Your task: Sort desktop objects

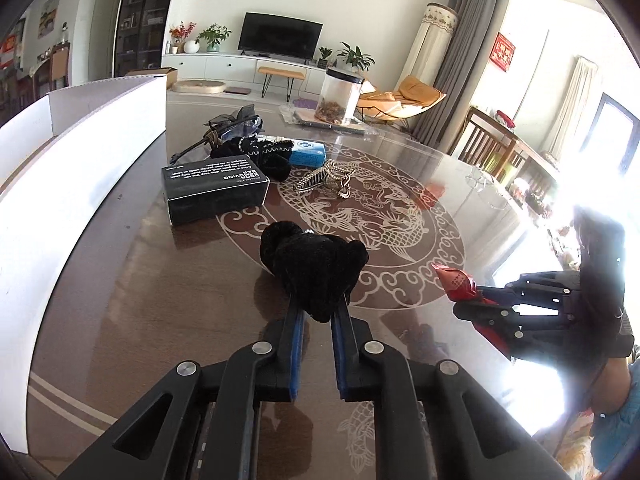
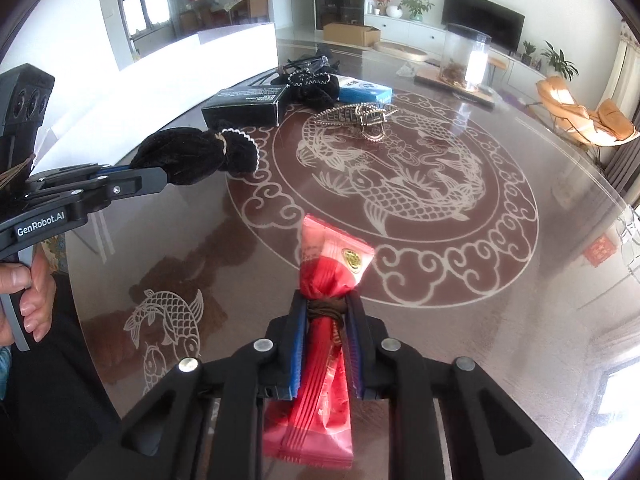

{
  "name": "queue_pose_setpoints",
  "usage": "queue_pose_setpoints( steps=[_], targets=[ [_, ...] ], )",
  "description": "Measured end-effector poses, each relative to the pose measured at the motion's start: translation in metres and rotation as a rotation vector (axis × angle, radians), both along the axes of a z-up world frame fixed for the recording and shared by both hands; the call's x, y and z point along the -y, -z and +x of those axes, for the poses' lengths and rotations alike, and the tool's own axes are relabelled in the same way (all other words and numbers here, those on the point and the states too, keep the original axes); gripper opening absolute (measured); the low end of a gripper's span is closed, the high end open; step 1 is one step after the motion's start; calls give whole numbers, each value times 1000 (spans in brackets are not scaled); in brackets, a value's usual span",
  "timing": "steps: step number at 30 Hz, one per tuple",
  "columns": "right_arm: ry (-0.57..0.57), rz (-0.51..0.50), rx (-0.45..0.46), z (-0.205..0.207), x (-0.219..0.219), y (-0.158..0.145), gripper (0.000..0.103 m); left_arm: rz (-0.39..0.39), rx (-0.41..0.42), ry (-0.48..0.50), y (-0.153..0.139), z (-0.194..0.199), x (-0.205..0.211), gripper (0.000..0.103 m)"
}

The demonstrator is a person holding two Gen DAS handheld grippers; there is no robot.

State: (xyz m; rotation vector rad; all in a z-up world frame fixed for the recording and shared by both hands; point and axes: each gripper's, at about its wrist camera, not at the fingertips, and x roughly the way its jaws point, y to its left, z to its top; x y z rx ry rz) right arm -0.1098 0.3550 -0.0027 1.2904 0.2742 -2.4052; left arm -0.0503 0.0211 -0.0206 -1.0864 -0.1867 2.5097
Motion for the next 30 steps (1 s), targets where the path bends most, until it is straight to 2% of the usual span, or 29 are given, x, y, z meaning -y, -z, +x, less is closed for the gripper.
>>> queue_pose_setpoints(
  steps=[4, 9, 11, 14, 15, 16, 17, 18, 19, 23, 27, 28, 29, 30],
  targets=[
    [-40, -5, -38, -4, 14, -23, 20, 39, -39, -67, -28, 20, 33, 10],
    [-152, -24, -108, -27, 67, -64, 20, 66, -106, -140, -78, 28, 85, 10],
    [-191, -51, -129, -38, 90, -82, 20, 65, -74, -131, -85, 23, 101, 10],
    [-223, -89, -159, -47, 111, -108, 20, 49, -12, -107, -79, 18, 108, 11],
    [-227, -106, -165, -48, 115, -114, 20, 42, 18, -78, -74, 13, 105, 17],
    [-225, -125, -167, -47, 115, -119, 20, 29, 57, -41, -66, 9, 99, 35],
    [-220, -142, -167, -45, 114, -123, 20, 5, 91, 8, -57, 3, 89, 47],
    [-215, -159, -166, -42, 111, -126, 20, -29, 108, 63, -49, -1, 77, 69],
    [-210, -174, -162, -39, 106, -128, 20, -73, 108, 108, -41, -4, 65, 78],
    [-190, -198, -157, -19, 81, -130, 20, -231, 163, 207, -1, -19, 29, 78],
    [-168, -200, -153, -4, 55, -130, 20, -368, 233, 242, 39, -29, 9, 78],
    [-165, -194, -152, -2, 51, -129, 20, -382, 227, 252, 44, -28, 5, 74],
    [-164, -185, -151, -1, 48, -128, 20, -373, 216, 256, 46, -27, 4, 63],
    [-164, -179, -151, 0, 46, -127, 20, -370, 204, 238, 45, -27, 4, 35]
  ],
)
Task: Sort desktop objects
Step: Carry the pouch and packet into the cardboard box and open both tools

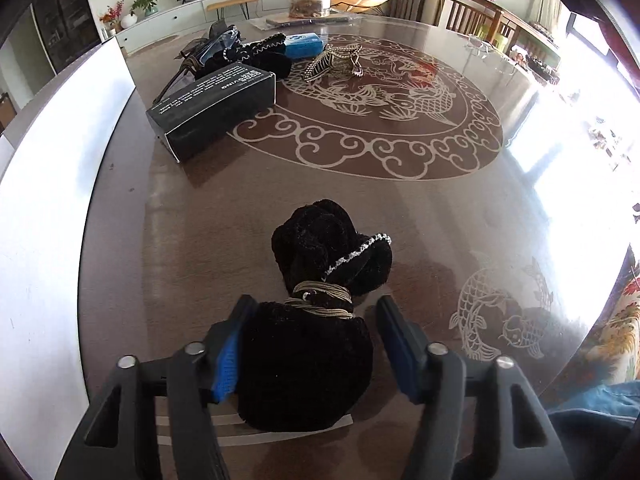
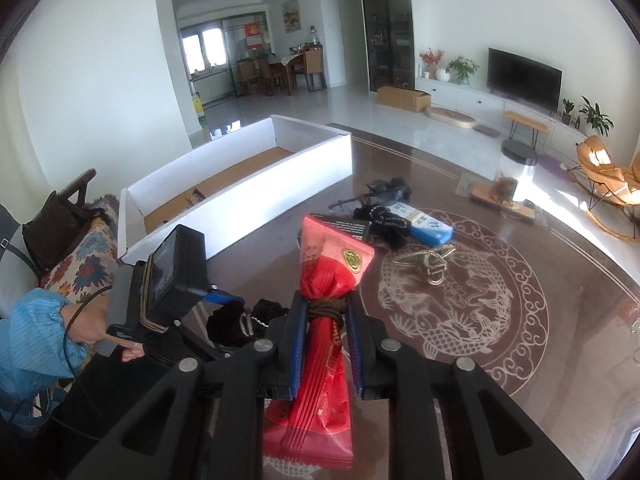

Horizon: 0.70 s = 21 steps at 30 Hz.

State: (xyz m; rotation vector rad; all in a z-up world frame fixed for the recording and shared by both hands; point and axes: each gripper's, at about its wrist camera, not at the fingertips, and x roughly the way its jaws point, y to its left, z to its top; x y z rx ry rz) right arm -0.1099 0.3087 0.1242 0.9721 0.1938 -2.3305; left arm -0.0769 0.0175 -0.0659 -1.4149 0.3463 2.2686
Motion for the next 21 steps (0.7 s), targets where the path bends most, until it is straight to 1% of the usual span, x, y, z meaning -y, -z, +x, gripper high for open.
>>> queue_pose_setpoints(
  steps=[1, 2, 3, 5, 7, 9, 11, 13, 14, 16, 18, 20, 21],
  targets=[
    [-1, 5, 3, 1, -1, 1, 20, 9, -1, -32, -3, 0, 2, 33],
    [-2, 10, 9, 0, -1, 3, 20, 35, -14, -66, -7, 0, 6, 32],
    [-4, 17, 14, -2, -1, 5, 20, 55, -41, -98, -13, 1, 11, 32],
    [-16, 28, 20, -8, 4, 7, 20, 121, -73, -163, -31, 5, 25, 31],
    [-35, 39, 15, -19, 16, 7, 20, 213, -99, -229, -58, 9, 47, 31],
    [-66, 39, 6, -31, 37, 1, 20, 266, -155, -293, -91, 13, 76, 31],
    [-110, 29, -10, -45, 68, -10, 20, 274, -213, -363, -123, 16, 111, 32],
    [-163, 12, -28, -59, 110, -22, 20, 269, -235, -452, -142, 13, 154, 32],
    [-192, 2, -36, -66, 134, -27, 20, 250, -245, -504, -147, 11, 176, 32],
    [-245, -19, -40, -81, 185, -34, 20, 226, -229, -605, -147, 3, 220, 32],
    [-288, -29, -12, -101, 237, -32, 20, 219, -188, -683, -137, -6, 256, 32],
    [-309, -23, 25, -123, 285, -21, 20, 175, -145, -719, -120, -12, 276, 32],
    [-312, -9, 44, -132, 308, -11, 20, 166, -126, -723, -113, -16, 281, 32]
  ],
)
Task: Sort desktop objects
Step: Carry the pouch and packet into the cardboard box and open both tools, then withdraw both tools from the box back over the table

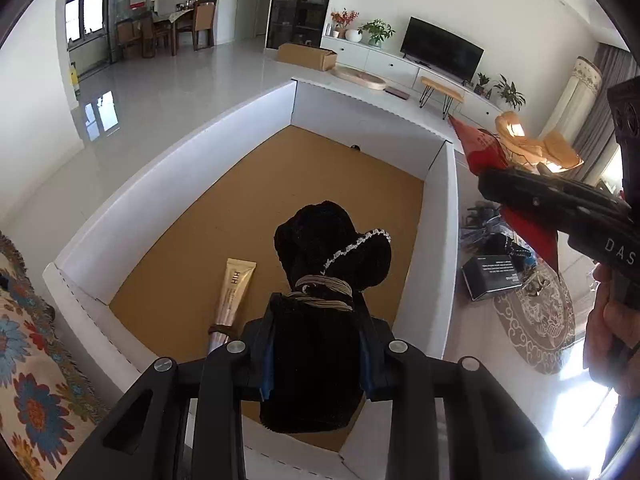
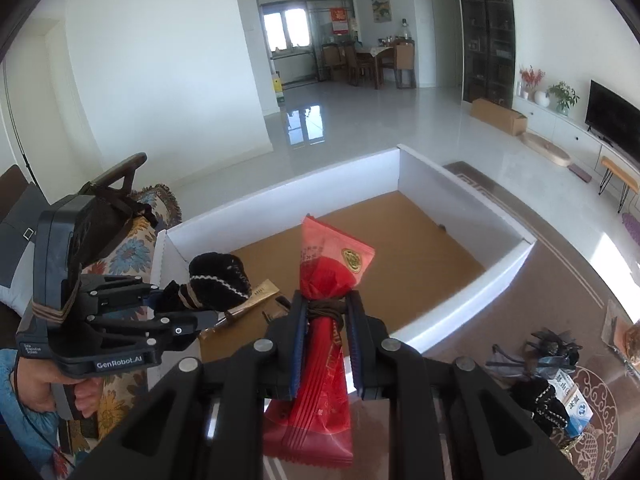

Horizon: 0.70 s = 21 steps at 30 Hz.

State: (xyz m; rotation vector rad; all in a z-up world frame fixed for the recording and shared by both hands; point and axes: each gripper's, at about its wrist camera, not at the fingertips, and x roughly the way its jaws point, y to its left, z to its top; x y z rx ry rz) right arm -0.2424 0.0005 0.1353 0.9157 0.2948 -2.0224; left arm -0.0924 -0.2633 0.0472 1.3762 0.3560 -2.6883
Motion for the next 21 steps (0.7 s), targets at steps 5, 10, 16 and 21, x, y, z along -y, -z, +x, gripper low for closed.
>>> queue_pose_setpoints(
  steps=[5, 10, 16, 21],
  targets=[
    [21, 116, 104, -43, 67, 61, 38, 5, 76, -11, 31, -14, 5, 50],
    [78, 107, 117, -59, 63, 81, 82, -37, 22, -15, 29, -11, -4, 80],
    [162, -10, 4, -25, -22, 40, 88, -60, -174, 96, -27, 21, -73, 80],
    [389, 10, -163, 31, -156, 39, 103, 25, -262, 322, -42, 50, -183, 103]
  ],
)
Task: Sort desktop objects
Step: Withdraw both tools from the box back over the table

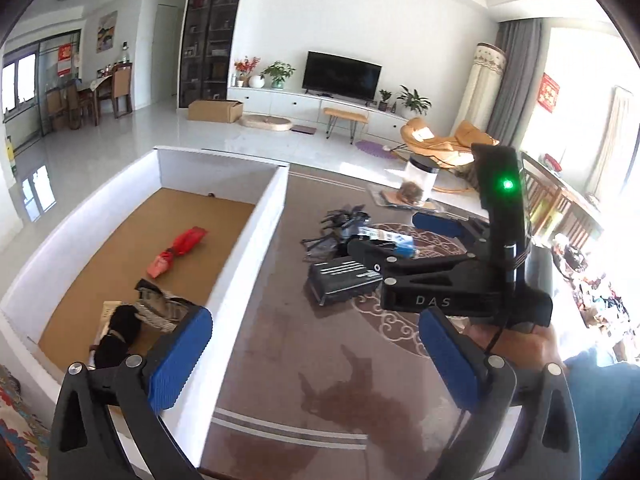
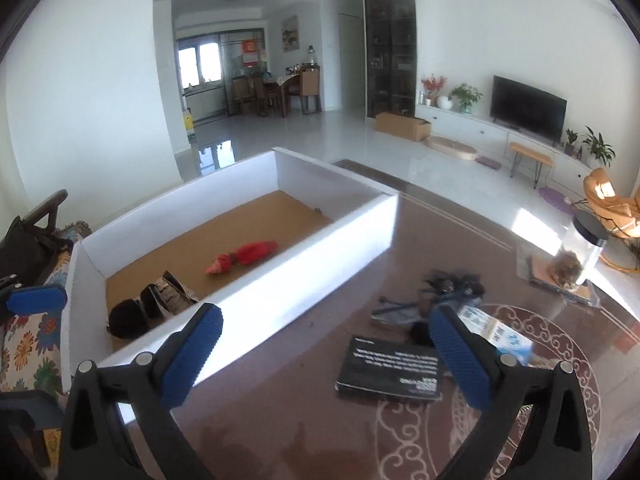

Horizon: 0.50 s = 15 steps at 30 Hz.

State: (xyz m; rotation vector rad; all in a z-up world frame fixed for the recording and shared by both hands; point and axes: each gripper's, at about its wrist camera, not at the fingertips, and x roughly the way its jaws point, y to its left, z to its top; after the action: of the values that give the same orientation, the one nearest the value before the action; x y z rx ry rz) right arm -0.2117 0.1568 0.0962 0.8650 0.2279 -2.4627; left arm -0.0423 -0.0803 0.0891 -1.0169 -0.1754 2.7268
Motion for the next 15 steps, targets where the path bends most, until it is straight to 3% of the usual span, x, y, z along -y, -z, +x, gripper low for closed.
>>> queue_pose_setpoints(
  steps=[4, 9, 15],
  targets=[
    [200, 90, 74, 35, -110, 49, 103, 21, 84, 116, 40, -6, -78, 103],
    [385, 157, 214, 64, -213, 105, 103, -71, 203, 102, 109, -31, -133, 103],
    [423, 168, 261, 86, -232, 132, 103, -111, 284, 31, 158, -37, -136, 103]
  ],
)
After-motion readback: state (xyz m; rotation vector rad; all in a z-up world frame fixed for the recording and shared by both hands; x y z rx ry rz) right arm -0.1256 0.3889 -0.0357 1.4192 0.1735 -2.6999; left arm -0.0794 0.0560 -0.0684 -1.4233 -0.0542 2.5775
